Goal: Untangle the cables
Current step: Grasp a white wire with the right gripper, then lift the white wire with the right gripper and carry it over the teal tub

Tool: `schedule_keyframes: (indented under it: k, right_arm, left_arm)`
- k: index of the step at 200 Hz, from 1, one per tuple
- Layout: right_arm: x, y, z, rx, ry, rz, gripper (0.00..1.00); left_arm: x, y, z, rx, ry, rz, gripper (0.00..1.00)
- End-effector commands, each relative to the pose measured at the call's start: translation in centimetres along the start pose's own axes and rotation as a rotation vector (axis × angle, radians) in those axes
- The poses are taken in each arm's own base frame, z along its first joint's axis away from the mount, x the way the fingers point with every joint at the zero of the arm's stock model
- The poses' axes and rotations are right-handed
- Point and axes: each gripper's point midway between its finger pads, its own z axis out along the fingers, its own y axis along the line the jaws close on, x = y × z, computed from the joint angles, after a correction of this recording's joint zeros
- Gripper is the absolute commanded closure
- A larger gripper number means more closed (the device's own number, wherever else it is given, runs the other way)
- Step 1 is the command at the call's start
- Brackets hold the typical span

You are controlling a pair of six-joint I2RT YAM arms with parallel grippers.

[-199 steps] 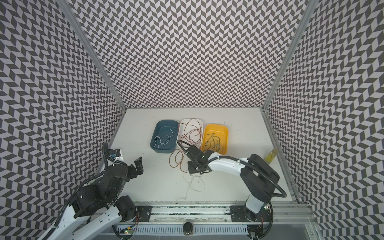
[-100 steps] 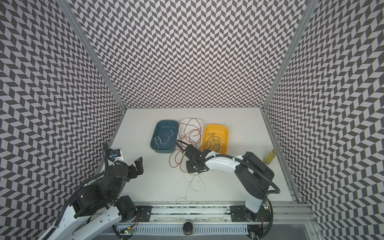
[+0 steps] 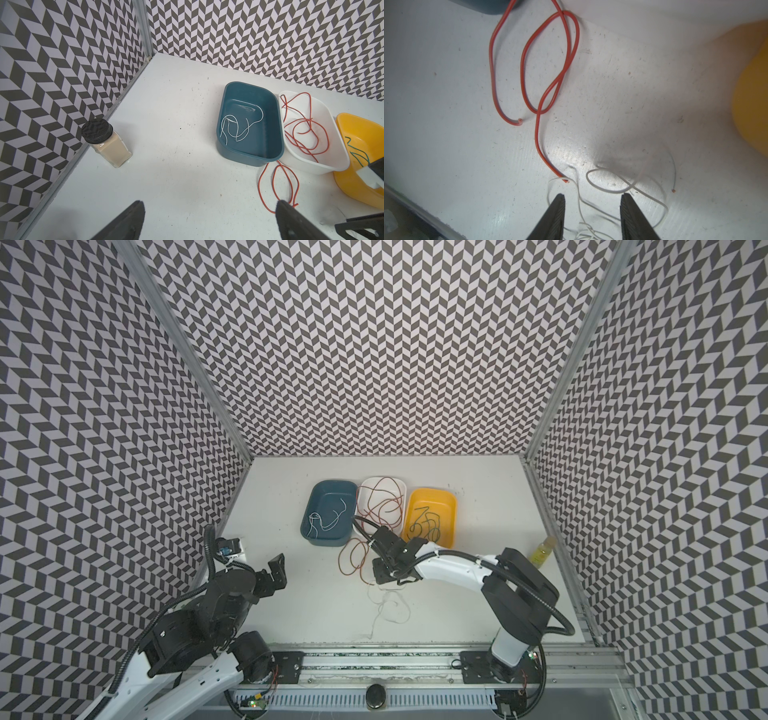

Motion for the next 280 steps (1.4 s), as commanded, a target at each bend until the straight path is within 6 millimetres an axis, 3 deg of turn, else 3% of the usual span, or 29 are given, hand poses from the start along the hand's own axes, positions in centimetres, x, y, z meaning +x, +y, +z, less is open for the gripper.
schedule_keyframes:
  k: [1,52,132,165,193,214,251,280]
  right_arm:
    - [-0.2,-0.6,0.2,0.050,-0.009,0.036,0.54]
    - [-0.5,-0.8,1.7,0.073,-0.009,0.061,0.57]
    - [-2.1,-1.1,2.1,0.128,-0.012,0.059,0.82]
    - [-2.2,-0.8,2.3,0.118,-0.010,0.057,0.82]
    - [-1.9,-0.6,2.9,0.111,0.014,0.055,0.74]
    - [-1.8,-0.4,3.2,0.104,0.028,0.054,0.78]
    - [-2.7,0.5,1.3,0.066,-0.006,0.049,0.98]
    - [-4.3,1.8,-2.5,0.006,-0.074,0.028,1.00]
  left_arm:
    - [-0.2,0.4,0.0,-0.015,-0.019,-0.007,0.00]
    - [-0.1,0.3,0.0,-0.011,-0.017,-0.005,0.00]
    - [-0.2,0.4,-0.1,-0.013,-0.020,-0.007,0.00]
    - [-0.2,0.4,-0.1,-0.012,-0.020,-0.007,0.00]
    - [-0.2,0.4,-0.1,-0.010,-0.023,-0.010,0.00]
    - [-0.2,0.4,-0.1,-0.009,-0.022,-0.010,0.00]
    - [-0.2,0.4,-0.1,-0.008,-0.021,-0.009,0.00]
    - [-0.2,0.3,-0.1,-0.006,-0.023,-0.009,0.00]
